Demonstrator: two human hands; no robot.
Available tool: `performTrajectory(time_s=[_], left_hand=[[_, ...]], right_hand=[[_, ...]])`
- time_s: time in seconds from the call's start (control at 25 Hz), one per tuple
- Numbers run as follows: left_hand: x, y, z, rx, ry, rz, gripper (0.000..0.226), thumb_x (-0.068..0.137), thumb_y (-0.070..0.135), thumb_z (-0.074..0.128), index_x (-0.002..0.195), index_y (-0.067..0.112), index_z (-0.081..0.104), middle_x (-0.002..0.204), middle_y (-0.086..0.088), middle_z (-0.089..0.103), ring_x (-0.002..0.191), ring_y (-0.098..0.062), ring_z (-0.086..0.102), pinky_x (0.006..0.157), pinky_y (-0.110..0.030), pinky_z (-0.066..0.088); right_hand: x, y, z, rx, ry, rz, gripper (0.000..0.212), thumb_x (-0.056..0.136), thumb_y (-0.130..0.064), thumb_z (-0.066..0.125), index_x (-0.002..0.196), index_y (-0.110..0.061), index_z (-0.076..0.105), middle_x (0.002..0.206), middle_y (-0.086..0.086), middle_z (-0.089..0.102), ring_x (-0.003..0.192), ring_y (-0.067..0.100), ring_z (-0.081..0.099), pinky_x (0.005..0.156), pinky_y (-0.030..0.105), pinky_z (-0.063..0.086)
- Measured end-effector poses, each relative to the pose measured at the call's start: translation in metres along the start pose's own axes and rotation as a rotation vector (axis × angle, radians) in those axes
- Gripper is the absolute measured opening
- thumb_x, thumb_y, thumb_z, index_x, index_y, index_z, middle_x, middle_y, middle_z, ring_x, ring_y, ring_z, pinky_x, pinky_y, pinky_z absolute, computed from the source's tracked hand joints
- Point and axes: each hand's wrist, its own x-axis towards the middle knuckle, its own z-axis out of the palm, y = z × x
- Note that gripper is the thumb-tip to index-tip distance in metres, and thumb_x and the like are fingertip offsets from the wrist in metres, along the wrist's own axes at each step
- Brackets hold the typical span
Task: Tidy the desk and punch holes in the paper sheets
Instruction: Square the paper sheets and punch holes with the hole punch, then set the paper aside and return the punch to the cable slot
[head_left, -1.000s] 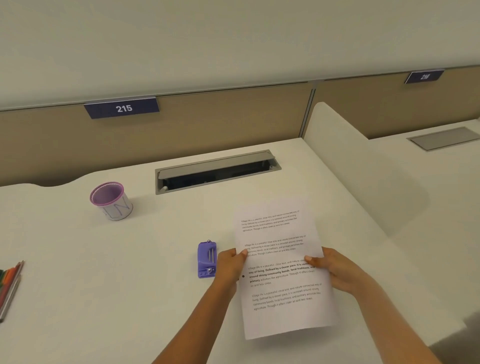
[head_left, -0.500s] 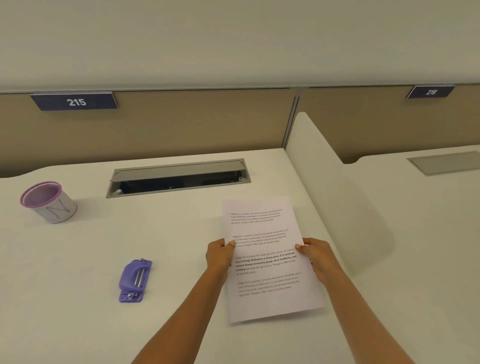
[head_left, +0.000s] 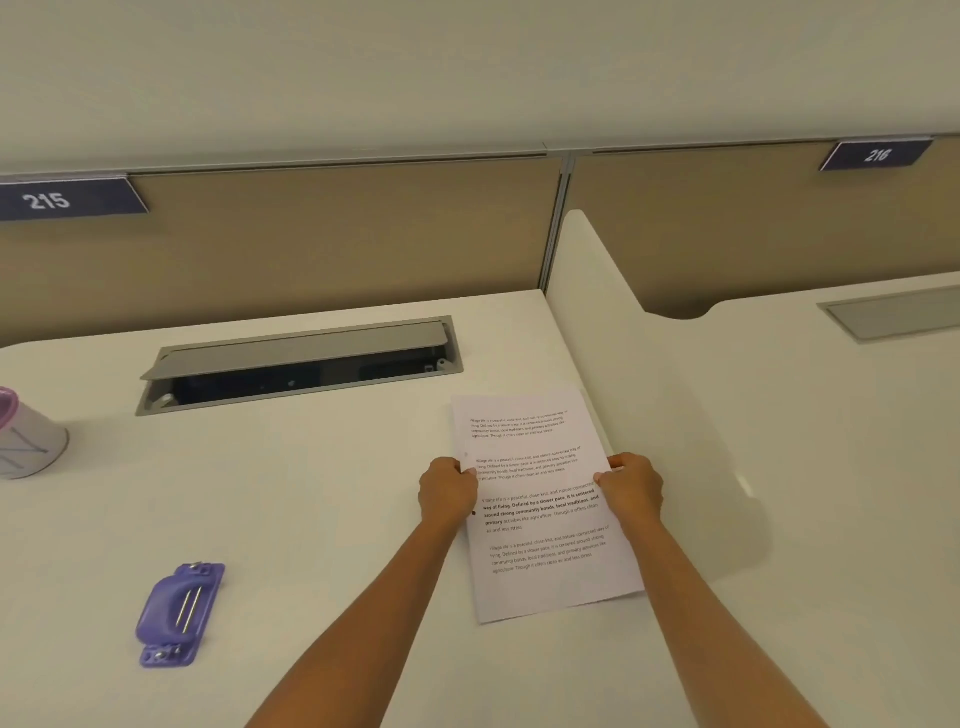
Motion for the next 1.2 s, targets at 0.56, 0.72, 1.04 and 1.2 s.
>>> performTrajectory(time_s=[0.56, 0.72, 1.04, 1.2], left_hand=[[-0.025, 0.005, 0.001, 0.443, 0.015, 0.194, 0.045, 0.095, 0.043, 0.044, 0.113, 0.003, 0.054, 0.114, -0.012, 0.057, 0.103, -0.032, 0.060, 0.077, -0.036, 0.045], [-0.035, -0.008, -0.005, 0.383, 0.005, 0.140, 0.047, 0.098, 0.043, 0.034, 0.110, 0.003, 0.056, 0.113, -0.012, 0.055, 0.101, -0.031, 0.058, 0.075, -0.034, 0.041], [-0.086, -0.088, -0.085, -0.130, 0.272, 0.237, 0.026, 0.095, 0.028, 0.051, 0.118, 0.020, 0.062, 0.108, 0.004, 0.064, 0.085, -0.009, 0.062, 0.077, -0.024, 0.046], [-0.113, -0.160, -0.149, -0.401, 0.597, 0.088, 0.017, 0.093, 0.017, 0.055, 0.108, 0.020, 0.062, 0.098, 0.002, 0.064, 0.084, -0.014, 0.062, 0.066, -0.020, 0.046]], right_hand=[[-0.019, -0.004, 0.000, -0.500, 0.089, -0.188, 0.021, 0.095, -0.019, 0.054, 0.101, 0.000, 0.061, 0.104, 0.017, 0.063, 0.093, 0.033, 0.062, 0.066, 0.032, 0.043], [-0.032, -0.008, -0.002, -0.492, 0.111, -0.218, 0.022, 0.096, -0.019, 0.052, 0.099, 0.001, 0.060, 0.103, 0.017, 0.062, 0.087, 0.031, 0.059, 0.065, 0.033, 0.042], [-0.103, -0.037, 0.045, -0.295, -0.006, -0.501, 0.034, 0.095, -0.018, 0.054, 0.127, -0.010, 0.058, 0.120, 0.011, 0.065, 0.104, 0.030, 0.064, 0.087, 0.039, 0.051], [-0.157, -0.064, 0.118, -0.217, -0.304, -0.675, 0.030, 0.094, -0.021, 0.057, 0.123, -0.019, 0.062, 0.117, 0.003, 0.066, 0.099, 0.019, 0.065, 0.081, 0.027, 0.049]])
